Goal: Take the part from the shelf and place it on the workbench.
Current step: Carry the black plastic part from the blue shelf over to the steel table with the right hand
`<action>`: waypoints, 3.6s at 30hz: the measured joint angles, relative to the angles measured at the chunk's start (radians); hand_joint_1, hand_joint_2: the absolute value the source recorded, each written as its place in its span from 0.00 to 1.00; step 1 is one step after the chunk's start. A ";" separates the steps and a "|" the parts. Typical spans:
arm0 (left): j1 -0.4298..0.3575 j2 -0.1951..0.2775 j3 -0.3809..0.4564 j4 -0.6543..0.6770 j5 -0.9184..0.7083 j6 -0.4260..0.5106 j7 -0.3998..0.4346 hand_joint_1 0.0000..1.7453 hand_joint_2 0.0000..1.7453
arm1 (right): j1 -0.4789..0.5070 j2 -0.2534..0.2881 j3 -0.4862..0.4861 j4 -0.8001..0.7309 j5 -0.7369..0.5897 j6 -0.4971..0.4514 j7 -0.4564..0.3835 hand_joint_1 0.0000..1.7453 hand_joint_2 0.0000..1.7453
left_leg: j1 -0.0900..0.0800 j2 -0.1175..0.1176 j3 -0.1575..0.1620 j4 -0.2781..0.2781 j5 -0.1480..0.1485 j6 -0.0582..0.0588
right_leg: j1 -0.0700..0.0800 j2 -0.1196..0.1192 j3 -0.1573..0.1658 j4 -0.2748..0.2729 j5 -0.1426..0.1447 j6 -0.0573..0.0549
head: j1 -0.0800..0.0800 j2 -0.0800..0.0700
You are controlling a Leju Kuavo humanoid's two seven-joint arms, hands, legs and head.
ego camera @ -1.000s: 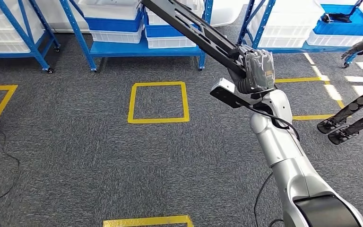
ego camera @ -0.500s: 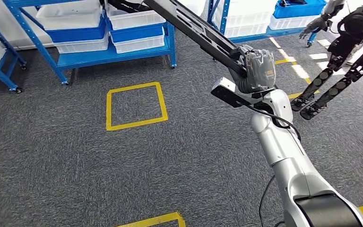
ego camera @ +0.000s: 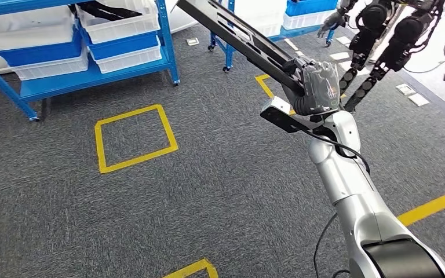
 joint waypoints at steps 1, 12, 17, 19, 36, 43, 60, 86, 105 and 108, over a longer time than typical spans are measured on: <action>0.001 0.000 0.000 0.000 0.000 -0.001 0.000 0.00 0.00 | 0.001 0.000 0.000 0.001 -0.001 -0.002 -0.001 0.99 1.00 | 0.000 0.016 -0.001 0.000 0.000 0.000 | -0.004 -0.012 -0.031 0.063 -0.022 0.003 | 0.001 0.000; -0.002 -0.002 0.000 0.002 -0.008 0.000 0.001 0.00 0.00 | 0.001 -0.011 -0.002 0.005 0.000 -0.019 -0.001 0.99 1.00 | 0.004 0.113 0.008 0.024 -0.039 -0.052 | -0.026 -0.071 0.107 -0.181 0.064 0.014 | -0.004 0.000; 0.004 -0.001 0.000 0.002 -0.016 -0.014 0.001 0.00 0.00 | 0.009 -0.012 -0.002 0.005 0.017 -0.022 0.008 0.99 1.00 | 0.010 -0.008 -0.113 0.286 -0.174 -0.055 | -0.021 0.001 0.108 -0.181 0.068 -0.011 | -0.008 0.000; 0.004 -0.001 0.000 0.003 -0.017 -0.019 0.001 0.00 0.00 | 0.013 -0.012 -0.002 0.004 0.021 -0.022 0.010 0.99 1.00 | 0.010 -0.012 -0.123 0.284 -0.142 -0.048 | -0.017 0.035 0.109 -0.179 0.068 -0.011 | -0.008 0.000; -0.002 0.002 0.000 0.004 -0.036 -0.031 0.002 0.00 0.00 | 0.031 -0.061 -0.017 -0.020 0.045 -0.025 0.037 0.99 1.00 | 0.003 0.063 -0.008 0.016 -0.015 -0.007 | -0.024 -0.057 0.021 -0.051 0.034 0.044 | -0.001 0.000; -0.007 0.005 -0.002 0.003 -0.047 -0.040 0.002 0.00 0.00 | 0.029 -0.090 -0.029 -0.024 0.055 -0.026 0.053 0.99 1.00 | 0.001 0.089 -0.002 0.037 -0.050 -0.040 | -0.016 -0.057 0.097 -0.193 0.081 0.007 | -0.006 0.000; -0.011 0.011 0.001 0.003 -0.036 -0.039 0.000 0.00 0.00 | 0.008 -0.120 -0.048 -0.022 0.077 -0.012 0.064 0.99 1.00 | 0.004 -0.035 -0.009 0.018 -0.012 0.004 | -0.014 0.029 0.018 -0.096 0.060 0.015 | -0.003 0.000; -0.006 0.012 0.007 0.004 -0.059 -0.049 0.000 0.00 0.00 | -0.042 -0.144 -0.049 0.052 0.076 -0.018 0.066 0.99 1.00 | -0.001 -0.026 -0.040 0.050 -0.021 -0.021 | -0.002 0.034 0.087 -0.173 0.078 -0.005 | -0.008 0.000; -0.007 0.012 0.007 0.004 -0.079 -0.053 0.003 0.00 0.00 | -0.066 -0.179 -0.055 0.113 0.104 -0.026 0.094 0.99 1.00 | -0.021 -0.034 -0.047 0.050 -0.011 -0.006 | -0.007 0.025 0.083 -0.181 0.085 0.009 | -0.008 0.000; -0.007 0.012 0.007 0.004 -0.079 -0.053 0.003 0.00 0.00 | -0.066 -0.179 -0.055 0.113 0.104 -0.026 0.094 0.99 1.00 | -0.021 -0.034 -0.047 0.050 -0.011 -0.006 | -0.007 0.025 0.083 -0.181 0.085 0.009 | -0.008 0.000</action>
